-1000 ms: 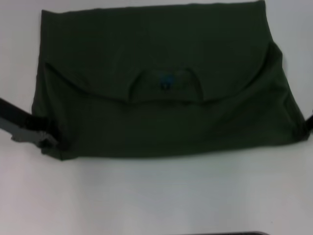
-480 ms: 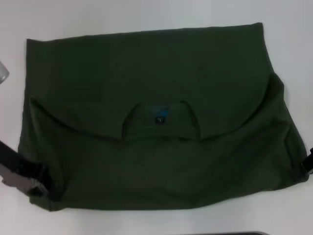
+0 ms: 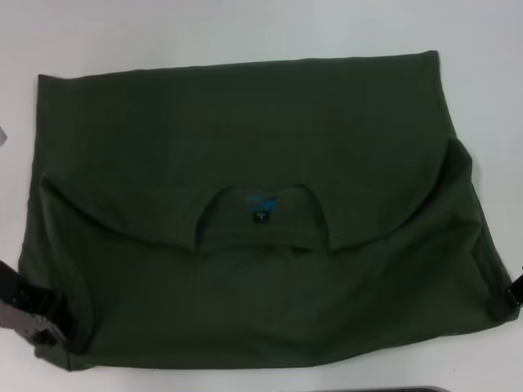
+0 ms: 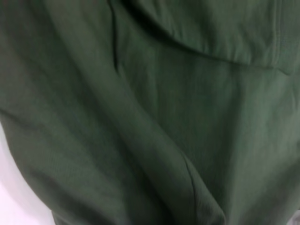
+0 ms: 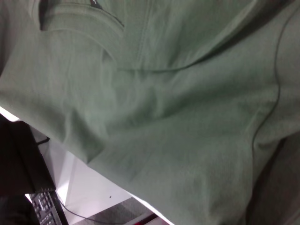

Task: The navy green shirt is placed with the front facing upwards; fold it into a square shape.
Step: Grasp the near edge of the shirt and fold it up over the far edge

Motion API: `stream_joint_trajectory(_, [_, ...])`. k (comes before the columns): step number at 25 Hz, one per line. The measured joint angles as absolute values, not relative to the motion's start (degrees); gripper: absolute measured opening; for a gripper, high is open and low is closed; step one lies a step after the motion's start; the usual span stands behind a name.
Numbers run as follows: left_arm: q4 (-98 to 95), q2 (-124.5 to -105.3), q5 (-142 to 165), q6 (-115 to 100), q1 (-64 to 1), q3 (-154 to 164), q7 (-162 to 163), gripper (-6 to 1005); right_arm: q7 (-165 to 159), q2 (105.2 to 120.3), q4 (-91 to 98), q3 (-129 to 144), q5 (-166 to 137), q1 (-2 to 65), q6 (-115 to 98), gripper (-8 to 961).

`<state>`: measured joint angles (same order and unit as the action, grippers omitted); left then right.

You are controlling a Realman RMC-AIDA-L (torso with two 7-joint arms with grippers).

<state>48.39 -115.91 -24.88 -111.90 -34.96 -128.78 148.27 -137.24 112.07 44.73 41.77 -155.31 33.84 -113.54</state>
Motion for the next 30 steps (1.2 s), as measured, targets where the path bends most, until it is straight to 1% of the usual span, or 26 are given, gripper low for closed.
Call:
stream_joint_trajectory(2, [48.9,-115.98,-24.9,-112.2,-34.8,-129.2,148.0,51,-136.9,112.00,44.7,41.7,-154.8,33.8,-113.6,3])
stream_joint_trajectory(4, [50.4,-116.05,-25.9,-113.0,-34.7,-130.7,146.8,51,-136.4,111.52,44.7,41.1,-152.3,33.9,-113.6,3])
stream_joint_trajectory(6, [52.0,-116.04,-27.3,-113.8,-35.0,-132.9,145.7,51,-136.0,110.64,44.7,40.7,-148.4,34.4,-113.6,3])
stream_joint_trajectory(7, [52.4,-115.74,-28.3,-114.0,-35.5,-134.5,145.3,51,-136.0,109.92,44.7,40.4,-145.6,34.8,-113.6,3])
stream_joint_trajectory(10, [52.6,-114.10,-30.4,-113.5,-37.6,-138.4,144.8,51,-136.3,108.03,44.7,39.3,-137.9,36.7,-113.2,3])
stream_joint_trajectory(12, [51.9,-112.81,-30.7,-112.0,-39.2,-140.7,145.1,51,-136.6,107.22,44.8,37.8,-135.2,38.1,-112.2,3])
stream_joint_trajectory(15, [50.7,-111.36,-30.8,-108.5,-41.1,-143.4,145.9,51,-136.9,106.57,44.8,35.3,-134.4,39.5,-108.1,4])
stream_joint_trajectory(18, [49.0,-110.50,-30.8,-103.1,-42.3,-144.4,147.1,51,-138.4,106.31,44.6,34.9,-134.4,39.9,-102.1,4])
stream_joint_trajectory(21, [46.9,-110.29,-30.6,-95.6,-42.8,-144.5,148.5,51,-139.5,106.51,44.3,35.5,-134.8,39.8,-97.5,4])
stream_joint_trajectory(27, [43.3,-110.90,-30.3,-81.9,-43.8,-144.3,150.6,50,-141.1,106.69,44.1,35.6,-136.1,39.3,-91.6,4])
stream_joint_trajectory(30, [43.0,-111.51,-30.4,-78.2,-44.1,-144.2,150.7,50,-141.2,107.13,44.0,35.8,-136.5,39.2,-89.5,3])
